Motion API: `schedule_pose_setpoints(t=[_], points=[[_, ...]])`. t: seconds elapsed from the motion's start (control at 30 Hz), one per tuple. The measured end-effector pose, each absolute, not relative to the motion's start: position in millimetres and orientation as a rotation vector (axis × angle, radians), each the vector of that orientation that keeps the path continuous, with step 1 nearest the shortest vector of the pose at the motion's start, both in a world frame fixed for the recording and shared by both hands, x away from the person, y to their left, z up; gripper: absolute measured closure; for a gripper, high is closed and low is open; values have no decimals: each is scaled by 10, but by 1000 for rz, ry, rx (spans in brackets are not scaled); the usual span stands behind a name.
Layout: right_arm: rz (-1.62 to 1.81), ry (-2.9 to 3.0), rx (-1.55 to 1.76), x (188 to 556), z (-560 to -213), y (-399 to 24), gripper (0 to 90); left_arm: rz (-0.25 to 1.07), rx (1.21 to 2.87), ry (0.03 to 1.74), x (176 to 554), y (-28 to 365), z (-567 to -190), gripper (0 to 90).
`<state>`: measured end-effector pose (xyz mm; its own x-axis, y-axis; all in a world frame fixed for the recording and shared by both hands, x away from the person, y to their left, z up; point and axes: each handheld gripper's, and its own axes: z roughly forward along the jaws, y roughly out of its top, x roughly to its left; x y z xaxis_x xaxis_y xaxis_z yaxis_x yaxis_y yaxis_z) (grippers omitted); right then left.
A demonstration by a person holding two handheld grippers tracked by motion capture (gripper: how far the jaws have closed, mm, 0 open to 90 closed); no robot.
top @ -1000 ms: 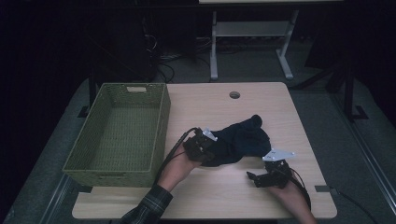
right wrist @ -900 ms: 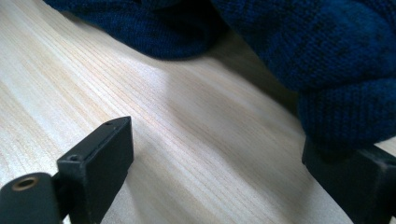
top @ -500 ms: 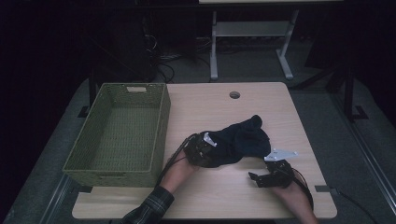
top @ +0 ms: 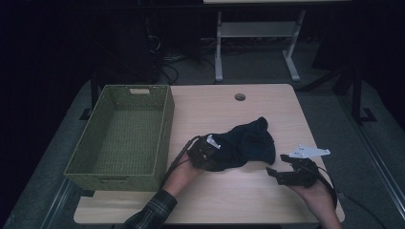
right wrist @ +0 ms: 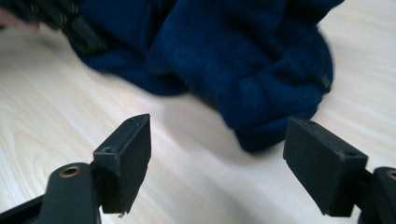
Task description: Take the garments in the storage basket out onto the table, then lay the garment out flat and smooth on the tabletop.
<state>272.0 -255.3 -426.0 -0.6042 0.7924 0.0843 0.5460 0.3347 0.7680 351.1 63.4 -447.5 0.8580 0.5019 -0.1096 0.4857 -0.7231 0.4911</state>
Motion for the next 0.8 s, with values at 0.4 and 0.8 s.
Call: schedule_pose_setpoints(t=[0.4, 0.8], points=[[1180, 2273, 1181, 3161, -4130, -2535, 367, -6, 2491, 736, 3546, 672, -4487, 899], [1158, 2322, 1181, 3556, -4258, -2346, 526, -21, 2471, 760, 3549, 670, -4494, 900]])
